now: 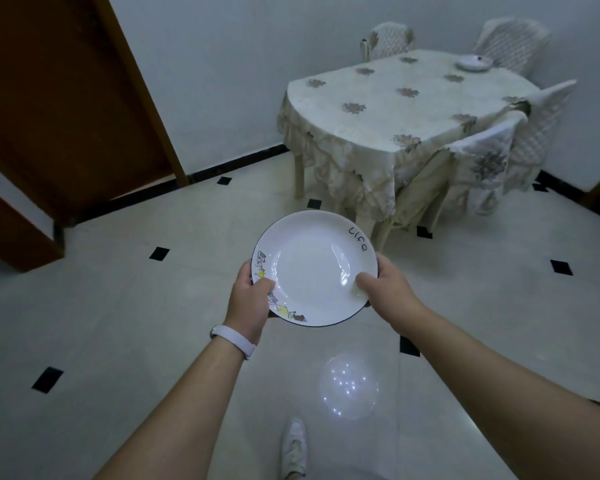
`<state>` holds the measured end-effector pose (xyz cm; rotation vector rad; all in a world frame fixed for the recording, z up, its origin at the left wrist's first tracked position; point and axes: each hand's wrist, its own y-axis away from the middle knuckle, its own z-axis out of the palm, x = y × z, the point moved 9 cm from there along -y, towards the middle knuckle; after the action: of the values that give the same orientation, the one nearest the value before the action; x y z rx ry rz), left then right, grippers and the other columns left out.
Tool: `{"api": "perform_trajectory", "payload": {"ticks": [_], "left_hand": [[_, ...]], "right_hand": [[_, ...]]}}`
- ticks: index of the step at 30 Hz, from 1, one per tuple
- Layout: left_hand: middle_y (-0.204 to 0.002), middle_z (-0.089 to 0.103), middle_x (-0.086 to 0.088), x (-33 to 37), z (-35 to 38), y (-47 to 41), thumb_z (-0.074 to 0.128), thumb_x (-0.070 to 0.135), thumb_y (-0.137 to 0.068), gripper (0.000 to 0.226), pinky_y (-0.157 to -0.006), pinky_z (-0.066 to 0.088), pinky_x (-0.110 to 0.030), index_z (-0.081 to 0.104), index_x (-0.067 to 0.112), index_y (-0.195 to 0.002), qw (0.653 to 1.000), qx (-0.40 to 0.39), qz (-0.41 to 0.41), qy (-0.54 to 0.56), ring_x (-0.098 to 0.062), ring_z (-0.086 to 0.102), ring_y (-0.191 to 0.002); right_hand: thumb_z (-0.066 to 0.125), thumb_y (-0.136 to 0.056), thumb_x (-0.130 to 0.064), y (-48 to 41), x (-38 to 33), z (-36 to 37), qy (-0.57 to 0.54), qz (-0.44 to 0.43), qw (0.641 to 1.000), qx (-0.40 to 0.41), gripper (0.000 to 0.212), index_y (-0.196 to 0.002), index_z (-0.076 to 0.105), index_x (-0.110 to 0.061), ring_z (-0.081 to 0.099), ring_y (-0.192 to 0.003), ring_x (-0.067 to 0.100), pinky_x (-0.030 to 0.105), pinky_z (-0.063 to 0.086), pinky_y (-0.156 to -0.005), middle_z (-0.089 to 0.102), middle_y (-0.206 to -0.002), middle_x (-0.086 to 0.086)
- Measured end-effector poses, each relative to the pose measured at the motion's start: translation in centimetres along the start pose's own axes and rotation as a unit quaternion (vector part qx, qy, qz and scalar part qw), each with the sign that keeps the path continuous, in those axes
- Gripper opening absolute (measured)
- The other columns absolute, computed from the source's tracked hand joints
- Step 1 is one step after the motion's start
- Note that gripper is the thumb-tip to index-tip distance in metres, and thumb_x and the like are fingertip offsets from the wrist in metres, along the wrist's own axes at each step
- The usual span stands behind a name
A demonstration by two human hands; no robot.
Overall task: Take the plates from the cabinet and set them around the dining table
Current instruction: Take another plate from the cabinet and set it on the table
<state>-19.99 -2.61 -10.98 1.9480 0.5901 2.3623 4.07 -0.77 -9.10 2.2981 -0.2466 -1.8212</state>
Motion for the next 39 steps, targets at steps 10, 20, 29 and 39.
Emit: {"api": "perform_trajectory", "payload": {"ticks": [10,20,29,39], "left_hand": [[-0.09,0.068,-0.005,4.5,1.3,-10.3,0.041,-0.009,-0.082,0.04,-0.056,0.052,-0.033,0.061,0.018,-0.104,0.997,-0.082,-0.003,0.0,-0.025,0.063,-0.075],[-0.094,0.07,-0.006,6.5,5.7,-16.6,0.041,-0.006,-0.084,0.04,-0.057,0.054,-0.037,0.062,0.023,-0.101,0.99,-0.138,-0.018,-0.022,-0.027,0.065,-0.078],[-0.097,0.071,-0.003,7.4,11.6,-25.0,0.041,-0.007,-0.082,0.047,-0.068,0.058,-0.045,0.063,0.029,-0.102,0.988,-0.144,-0.018,-0.056,-0.028,0.067,-0.085],[-0.098,0.071,-0.005,11.4,23.4,-36.4,0.042,-0.006,-0.083,0.045,-0.065,0.056,-0.04,0.062,0.024,-0.109,0.985,-0.148,-0.006,-0.088,-0.026,0.067,-0.082]], "right_hand": [[0.046,-0.084,-0.003,-5.9,-4.0,1.6,-0.015,0.004,0.996,0.085,0.032,-0.104,0.061,-0.022,0.058,-0.074,0.021,0.032,0.048,-0.056,0.068,-0.093,0.002],[0.048,-0.076,-0.012,-11.0,-5.4,-0.6,-0.032,0.01,0.99,0.136,0.028,-0.1,0.061,-0.02,0.055,-0.071,0.021,0.033,0.046,-0.055,0.066,-0.091,0.003],[0.045,-0.084,0.0,-20.4,-5.1,-4.3,-0.056,0.02,0.988,0.142,0.031,-0.104,0.062,-0.017,0.054,-0.07,0.022,0.031,0.044,-0.054,0.066,-0.09,0.004],[0.047,-0.072,-0.013,-34.4,-7.5,-12.9,-0.099,0.018,0.983,0.151,0.032,-0.096,0.064,-0.025,0.057,-0.069,0.021,0.033,0.047,-0.058,0.068,-0.087,0.005]]}}
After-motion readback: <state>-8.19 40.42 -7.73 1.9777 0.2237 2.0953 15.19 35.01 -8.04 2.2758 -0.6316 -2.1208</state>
